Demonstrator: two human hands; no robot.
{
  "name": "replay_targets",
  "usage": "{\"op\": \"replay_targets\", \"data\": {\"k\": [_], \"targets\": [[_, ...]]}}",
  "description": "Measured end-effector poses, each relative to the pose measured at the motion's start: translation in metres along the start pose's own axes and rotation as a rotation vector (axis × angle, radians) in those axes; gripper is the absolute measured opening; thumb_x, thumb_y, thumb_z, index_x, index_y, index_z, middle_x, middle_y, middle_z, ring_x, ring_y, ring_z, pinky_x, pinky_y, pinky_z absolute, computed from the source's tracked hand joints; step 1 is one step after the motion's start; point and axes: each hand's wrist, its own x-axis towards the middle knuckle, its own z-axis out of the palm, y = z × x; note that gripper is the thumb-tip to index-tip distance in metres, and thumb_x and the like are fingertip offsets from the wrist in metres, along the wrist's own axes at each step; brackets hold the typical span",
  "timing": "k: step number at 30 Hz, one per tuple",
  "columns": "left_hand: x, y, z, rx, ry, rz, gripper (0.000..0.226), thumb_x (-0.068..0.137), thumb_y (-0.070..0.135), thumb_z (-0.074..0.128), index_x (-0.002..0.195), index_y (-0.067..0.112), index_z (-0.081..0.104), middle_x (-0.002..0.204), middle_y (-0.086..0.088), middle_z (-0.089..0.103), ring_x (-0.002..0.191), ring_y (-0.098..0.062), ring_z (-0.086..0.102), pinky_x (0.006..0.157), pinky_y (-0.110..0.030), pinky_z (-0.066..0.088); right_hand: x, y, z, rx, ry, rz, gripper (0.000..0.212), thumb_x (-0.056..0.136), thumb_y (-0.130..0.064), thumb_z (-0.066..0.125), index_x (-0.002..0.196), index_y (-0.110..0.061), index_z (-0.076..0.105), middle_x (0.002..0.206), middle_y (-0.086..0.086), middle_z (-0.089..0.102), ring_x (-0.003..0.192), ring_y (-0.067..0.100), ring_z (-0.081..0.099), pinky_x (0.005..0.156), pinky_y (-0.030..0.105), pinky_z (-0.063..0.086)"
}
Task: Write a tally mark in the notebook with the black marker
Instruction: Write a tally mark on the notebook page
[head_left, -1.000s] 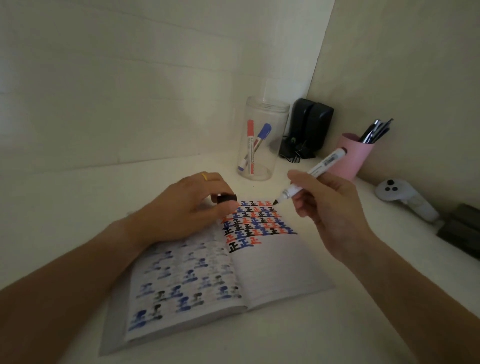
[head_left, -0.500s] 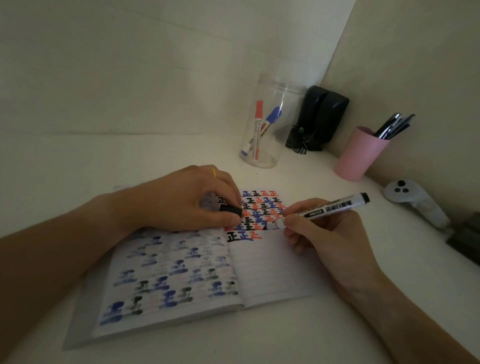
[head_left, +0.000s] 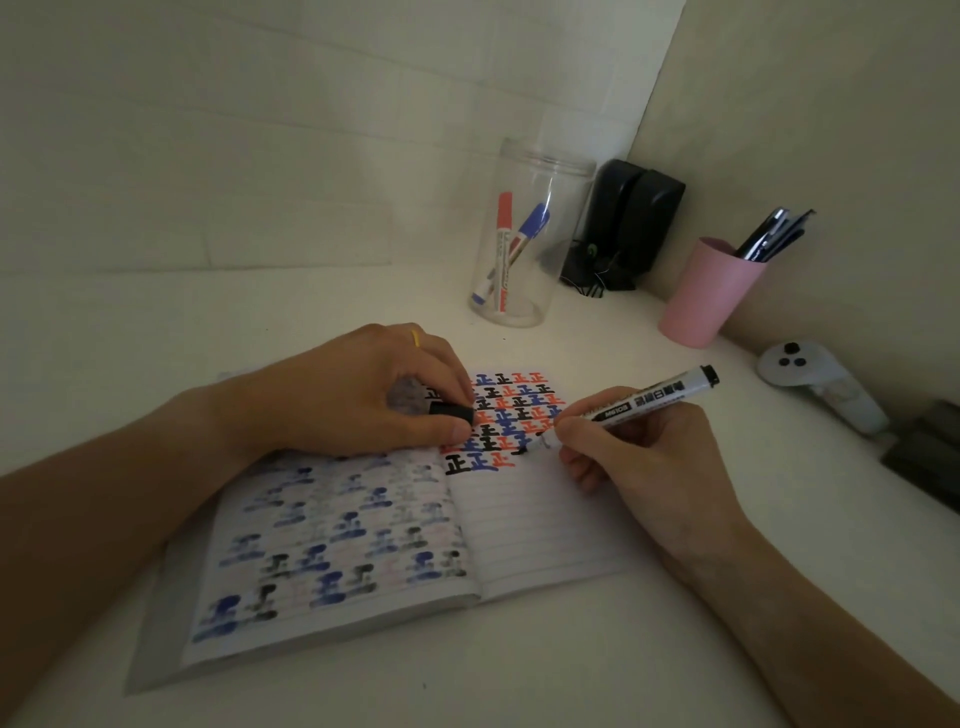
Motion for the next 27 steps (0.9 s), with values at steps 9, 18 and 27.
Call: {"op": "replay_targets", "data": {"k": [9,18,27], "targets": [[0.0005,0.0009,-0.0007,0.002,-0.007,-0.01,0.031,0.086,0.055,0.068,0.107,0.035,0.078,0.114,0.02,0.071,0.112,-0.001,0.061,0.099,-0.035,0.051,0.0003,0.0007,-0.0008,-0.013,-0.003,0.007,0.007,0.08,0.0,0.072,0.076,-0.004,0.076,0.058,0.009,0.07,0.051,0.017,0.063,0.051,0.026,0.052],[0.0006,0.0008,-0.0007,-0.002,-0.013,-0.008,0.03,0.086,0.054,0.068,0.107,0.034,0.078,0.115,0.02,0.071,0.112,-0.002,0.061,0.099,-0.036,0.051,-0.001,-0.0007,-0.0011,0.012,-0.041,-0.009,0.003,0.081,-0.001,0.075,0.079,-0.004,0.077,0.063,0.011,0.073,0.054,0.019,0.065,0.052,0.025,0.053],[0.0008,0.001,-0.0006,0.007,-0.01,-0.001,0.03,0.086,0.052,0.068,0.107,0.034,0.078,0.114,0.019,0.072,0.112,-0.003,0.062,0.098,-0.037,0.051,-0.0028,-0.0026,-0.0003,-0.009,-0.093,-0.031,0.006,0.08,-0.004,0.076,0.076,-0.008,0.077,0.06,0.008,0.072,0.053,0.017,0.065,0.05,0.023,0.052]]}}
